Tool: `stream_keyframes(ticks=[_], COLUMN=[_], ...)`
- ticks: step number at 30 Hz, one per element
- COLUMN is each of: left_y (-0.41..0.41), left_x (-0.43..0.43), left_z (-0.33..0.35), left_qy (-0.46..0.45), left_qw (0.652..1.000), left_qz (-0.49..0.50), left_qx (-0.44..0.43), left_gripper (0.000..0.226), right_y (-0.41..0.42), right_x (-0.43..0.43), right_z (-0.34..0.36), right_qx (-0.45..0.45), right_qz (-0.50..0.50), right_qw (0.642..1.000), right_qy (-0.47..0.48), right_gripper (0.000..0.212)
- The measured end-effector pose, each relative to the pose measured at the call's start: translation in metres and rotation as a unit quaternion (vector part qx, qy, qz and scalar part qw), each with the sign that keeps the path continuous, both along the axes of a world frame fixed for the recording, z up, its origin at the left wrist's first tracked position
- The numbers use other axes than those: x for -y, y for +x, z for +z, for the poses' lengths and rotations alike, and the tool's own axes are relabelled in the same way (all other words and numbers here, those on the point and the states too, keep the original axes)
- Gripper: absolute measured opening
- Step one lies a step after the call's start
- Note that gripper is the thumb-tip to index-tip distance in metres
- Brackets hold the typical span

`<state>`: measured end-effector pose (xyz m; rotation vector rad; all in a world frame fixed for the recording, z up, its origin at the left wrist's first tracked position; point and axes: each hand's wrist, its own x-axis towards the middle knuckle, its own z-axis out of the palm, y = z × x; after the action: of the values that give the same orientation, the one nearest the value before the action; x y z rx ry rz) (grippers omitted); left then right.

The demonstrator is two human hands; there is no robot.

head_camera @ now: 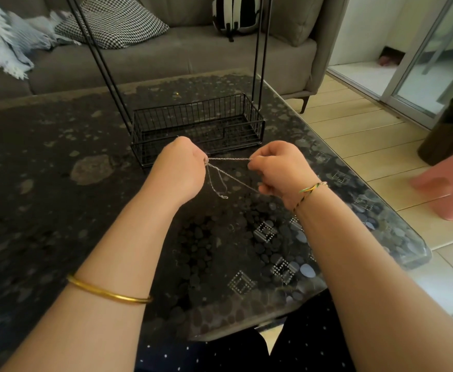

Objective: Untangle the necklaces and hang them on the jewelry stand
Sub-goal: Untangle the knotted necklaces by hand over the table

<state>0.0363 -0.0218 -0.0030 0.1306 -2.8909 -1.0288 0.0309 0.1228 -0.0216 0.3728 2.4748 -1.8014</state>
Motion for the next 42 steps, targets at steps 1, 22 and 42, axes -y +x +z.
stream_keyframes(ticks=[1, 22, 42], left_y=[0.0, 0.003, 0.003], left_x=[0.0, -0.007, -0.007], left_z=[0.0, 0.01, 0.005], left_qy=[0.002, 0.19, 0.14], left_qw=[1.0, 0.98, 0.988], left_qz=[-0.001, 0.004, -0.015], left_qx=[0.003, 0.054, 0.071], left_gripper=[0.034, 0.026, 0.025], right_y=[-0.001, 0.009, 0.006], right_x=[0.0, 0.009, 0.008], right_z=[0.0, 0.01, 0.007], right_qx=[0.007, -0.017, -0.096], right_qz=[-0.008, 0.086, 0.049], right_qw=[1.0, 0.996, 0.994], right_qy=[-0.002, 0.002, -0.01], right_gripper=[0.014, 0.021, 0.013])
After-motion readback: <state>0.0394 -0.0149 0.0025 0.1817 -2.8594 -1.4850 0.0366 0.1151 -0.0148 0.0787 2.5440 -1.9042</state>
